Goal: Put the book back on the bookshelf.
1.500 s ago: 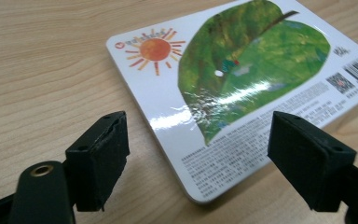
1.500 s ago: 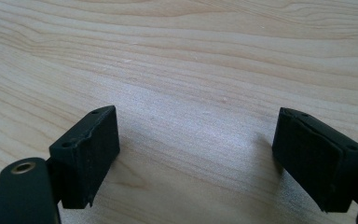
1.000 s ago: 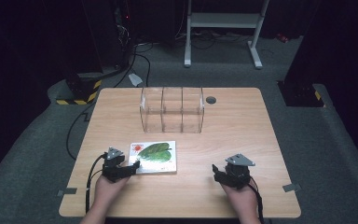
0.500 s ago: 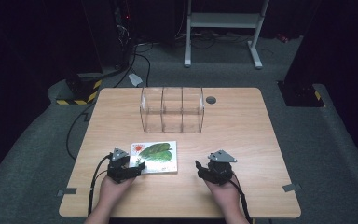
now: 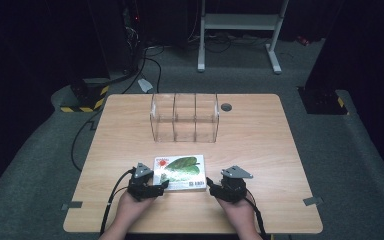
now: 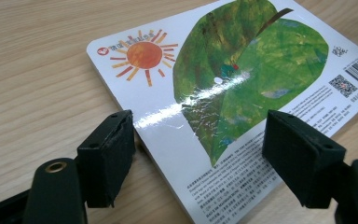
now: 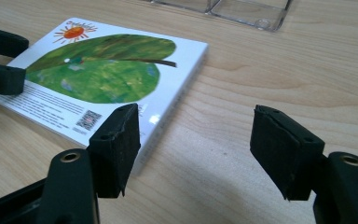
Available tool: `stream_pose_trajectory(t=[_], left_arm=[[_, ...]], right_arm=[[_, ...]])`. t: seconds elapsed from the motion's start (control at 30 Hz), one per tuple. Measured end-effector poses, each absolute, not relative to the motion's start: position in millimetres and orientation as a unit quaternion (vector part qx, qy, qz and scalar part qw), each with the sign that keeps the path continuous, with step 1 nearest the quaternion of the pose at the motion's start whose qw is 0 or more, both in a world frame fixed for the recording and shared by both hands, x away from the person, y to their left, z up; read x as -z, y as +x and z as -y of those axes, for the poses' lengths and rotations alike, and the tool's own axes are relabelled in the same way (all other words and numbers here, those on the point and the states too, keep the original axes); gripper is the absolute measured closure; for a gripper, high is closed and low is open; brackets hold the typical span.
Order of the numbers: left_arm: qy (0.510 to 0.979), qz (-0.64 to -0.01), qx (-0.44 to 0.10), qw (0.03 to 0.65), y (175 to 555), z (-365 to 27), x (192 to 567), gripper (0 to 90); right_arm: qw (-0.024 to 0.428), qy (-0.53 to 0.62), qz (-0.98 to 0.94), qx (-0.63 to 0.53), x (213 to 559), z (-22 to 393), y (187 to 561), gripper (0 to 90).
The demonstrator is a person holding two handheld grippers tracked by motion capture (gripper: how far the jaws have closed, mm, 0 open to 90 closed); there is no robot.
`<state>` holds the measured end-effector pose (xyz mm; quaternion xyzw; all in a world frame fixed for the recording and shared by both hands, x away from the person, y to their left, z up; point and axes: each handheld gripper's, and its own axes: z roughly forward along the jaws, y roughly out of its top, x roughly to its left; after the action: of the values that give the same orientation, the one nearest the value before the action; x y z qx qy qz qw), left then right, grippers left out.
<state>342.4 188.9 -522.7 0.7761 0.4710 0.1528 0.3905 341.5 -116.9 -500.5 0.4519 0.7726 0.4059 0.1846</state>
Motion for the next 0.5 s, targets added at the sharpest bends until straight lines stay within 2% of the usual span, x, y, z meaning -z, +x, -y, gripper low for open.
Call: stream_pose_trajectory(t=[0.13, 0.5], left_arm=[[0.781, -0.460, -0.157, 0.391, 339.0, -181.7, 522.2, 25.2], [0.781, -0.460, -0.158, 0.392, 334.9, -172.8, 522.2, 25.3]], right_arm=[[0.173, 0.445, -0.777, -0.410, 500.6, 115.6, 338.2, 35.1], [0.160, 0.445, -0.787, -0.396, 504.5, 112.8, 333.7, 31.0]])
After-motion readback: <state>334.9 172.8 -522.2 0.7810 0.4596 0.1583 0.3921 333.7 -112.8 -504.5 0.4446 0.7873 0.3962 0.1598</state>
